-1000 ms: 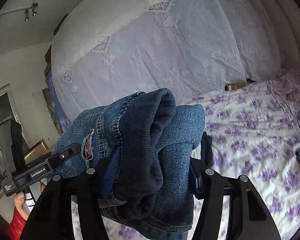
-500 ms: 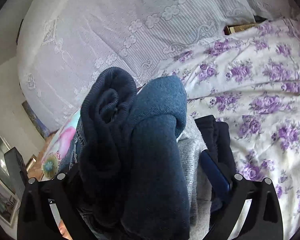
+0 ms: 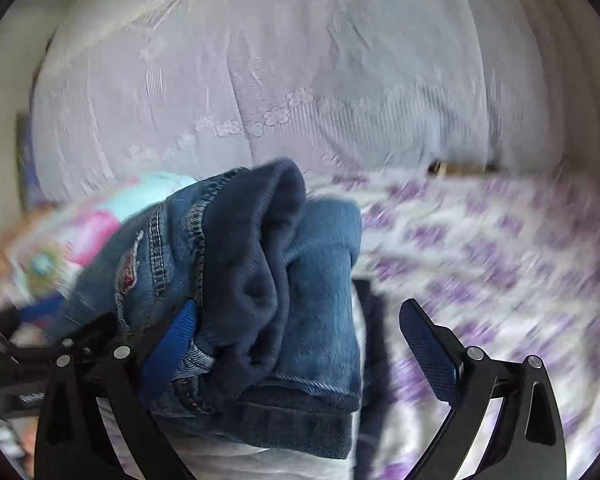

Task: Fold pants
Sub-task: 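Open the right tool and withdraw it from the stacked jeans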

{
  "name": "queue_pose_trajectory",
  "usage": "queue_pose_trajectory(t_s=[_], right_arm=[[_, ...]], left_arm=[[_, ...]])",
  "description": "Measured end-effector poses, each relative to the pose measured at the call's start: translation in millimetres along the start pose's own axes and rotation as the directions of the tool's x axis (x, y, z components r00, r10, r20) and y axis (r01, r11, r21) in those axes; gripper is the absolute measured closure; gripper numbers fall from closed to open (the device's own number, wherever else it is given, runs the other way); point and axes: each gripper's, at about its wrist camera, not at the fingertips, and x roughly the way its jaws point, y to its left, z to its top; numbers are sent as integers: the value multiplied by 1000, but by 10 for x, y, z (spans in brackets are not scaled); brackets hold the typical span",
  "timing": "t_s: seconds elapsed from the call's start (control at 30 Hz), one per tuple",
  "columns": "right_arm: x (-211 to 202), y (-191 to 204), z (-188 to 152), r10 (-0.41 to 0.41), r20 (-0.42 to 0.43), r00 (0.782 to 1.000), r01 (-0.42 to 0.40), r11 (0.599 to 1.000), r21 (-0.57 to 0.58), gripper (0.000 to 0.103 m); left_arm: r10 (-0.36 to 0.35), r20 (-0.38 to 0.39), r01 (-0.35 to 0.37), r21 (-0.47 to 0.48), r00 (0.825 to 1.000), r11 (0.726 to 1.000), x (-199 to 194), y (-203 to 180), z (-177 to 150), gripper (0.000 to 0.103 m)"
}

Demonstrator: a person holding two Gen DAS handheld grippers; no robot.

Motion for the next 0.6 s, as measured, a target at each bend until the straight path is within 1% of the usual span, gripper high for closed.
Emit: queue_pose_trajectory(t_s=[0.03,0.07,0.1,0.13,0.17,0.2,0.23,0.3,0.37,0.43,0.5,0.57,0.6], right_arm=[[-74,-63,32,20,-26,999,-18,997,71,3],[-188,-76,64,23,-28,999,-20,995,101,3],[-365,-62,75,20,8,1000,-21,995,102,3],[-535,-32,49,15,58,998,-20,996,85,3],[-688,10,-4,-1,101,995,-5,998,62,3],[-825,56,-78,-27,123,992,23,999,35,3],[-948,125,-177,-54,128,990,54,999,6,3],[-1074,196,-363,-92,114,989,97,995,-38,3],[-1131,230,-548,-128,72,989,133,989,-69,3],[-1269,316,-707,-154,39,987,157,983,-91,3],[-1396,389,-801,-138,37,990,142,984,-105,3],[-1549,438,-888,-122,62,991,129,985,-114,3],[-1632,459,-929,-121,83,989,131,984,-117,3]], left_arm=[[-24,-8,24,-16,1000,1000,-93,31,5,5],[-46,0,46,-25,999,999,-199,52,0,5],[-57,22,58,-29,998,998,-312,69,-23,5],[-52,47,53,-28,998,998,-449,64,-77,5],[-41,55,42,-22,998,999,-555,58,-130,5],[-36,50,36,-11,998,999,-634,44,-191,5],[-36,43,36,3,998,999,-720,30,-266,5],[-15,47,15,1,999,1000,-902,24,-441,5],[-10,46,10,-4,999,1000,-1046,29,-587,5],[17,49,-18,16,999,1000,-1217,17,-735,5],[49,56,-52,51,997,997,-1353,8,-857,5],[81,55,-84,51,995,995,-1494,55,-953,5],[85,53,-88,43,995,995,-1540,82,-990,5]])
